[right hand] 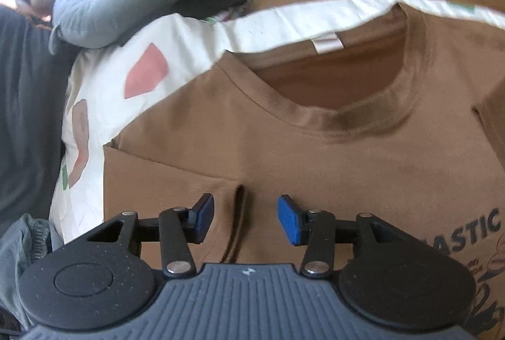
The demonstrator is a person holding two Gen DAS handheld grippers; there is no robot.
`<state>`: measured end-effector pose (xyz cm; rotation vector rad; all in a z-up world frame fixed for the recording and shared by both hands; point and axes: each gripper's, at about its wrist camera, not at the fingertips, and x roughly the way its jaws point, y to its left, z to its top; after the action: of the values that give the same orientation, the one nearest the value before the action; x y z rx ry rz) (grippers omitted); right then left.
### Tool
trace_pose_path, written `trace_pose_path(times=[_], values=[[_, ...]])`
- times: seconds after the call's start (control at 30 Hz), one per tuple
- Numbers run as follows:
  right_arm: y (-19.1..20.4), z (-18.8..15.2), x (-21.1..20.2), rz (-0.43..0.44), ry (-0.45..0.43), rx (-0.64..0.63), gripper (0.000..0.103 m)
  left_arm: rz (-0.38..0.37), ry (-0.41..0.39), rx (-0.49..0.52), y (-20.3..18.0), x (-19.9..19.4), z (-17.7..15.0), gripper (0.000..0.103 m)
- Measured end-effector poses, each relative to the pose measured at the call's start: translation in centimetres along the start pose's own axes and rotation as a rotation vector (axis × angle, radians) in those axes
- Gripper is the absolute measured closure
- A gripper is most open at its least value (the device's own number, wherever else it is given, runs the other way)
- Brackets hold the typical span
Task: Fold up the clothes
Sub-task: 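Open and re-close the right tool on the folded side edge, then open the right tool and release the folded side edge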
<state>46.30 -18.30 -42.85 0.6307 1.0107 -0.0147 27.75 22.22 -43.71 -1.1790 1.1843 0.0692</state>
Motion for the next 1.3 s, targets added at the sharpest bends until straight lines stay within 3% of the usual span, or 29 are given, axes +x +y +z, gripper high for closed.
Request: trace_pose_path(times=[0.07,0.27,0.5,0.67,0.83,0.9,0.97,1.1,1.3], values=[[0.1,-0.1,0.5,-0.010,0.015,-0.020,0.055,0.002,0.003,0.004,-0.1,0.0,0.0,0.098],[0.7,0.7,1.1,-0.019,0.044,-0.046,0.101,0.021,0.002,0.026,-0.7,0.3,0.0,0.098],[0.9,1.4,0.4,-0.010,0.026,-0.033,0.102,0.029,0.026,0.051,-1.0,0.8,-0.6,0.098],[1.0,1.8,0.2,-0.012,0.016,-0.024,0.102,0.094,0.056,0.093,-0.8,2.3,-0.9,0.097],[1.4,1.7,-0.1,-0.055,0.000,-0.055,0.098,0.117,0.083,0.177,-1.3,1.6,-2.1,0.081],[1.6,1.7,-0.8,-0.070,-0.021,-0.072,0.081,0.127,0.059,0.224,-2.0,0.5,-2.2,0.080],[1.6,1.8,-1.7,-0.066,-0.045,-0.067,0.074,0.137,0.023,0.261,-2.6,-0.6,-2.0,0.080],[3.0,1.3,-2.5,0.006,-0.029,-0.094,0.075,0.159,-0.057,0.324,-3.8,-2.3,-1.0,0.088],[5.4,-0.4,-2.0,0.079,0.039,-0.141,0.081,0.178,-0.077,0.291,-3.2,-1.1,0.9,0.093]])
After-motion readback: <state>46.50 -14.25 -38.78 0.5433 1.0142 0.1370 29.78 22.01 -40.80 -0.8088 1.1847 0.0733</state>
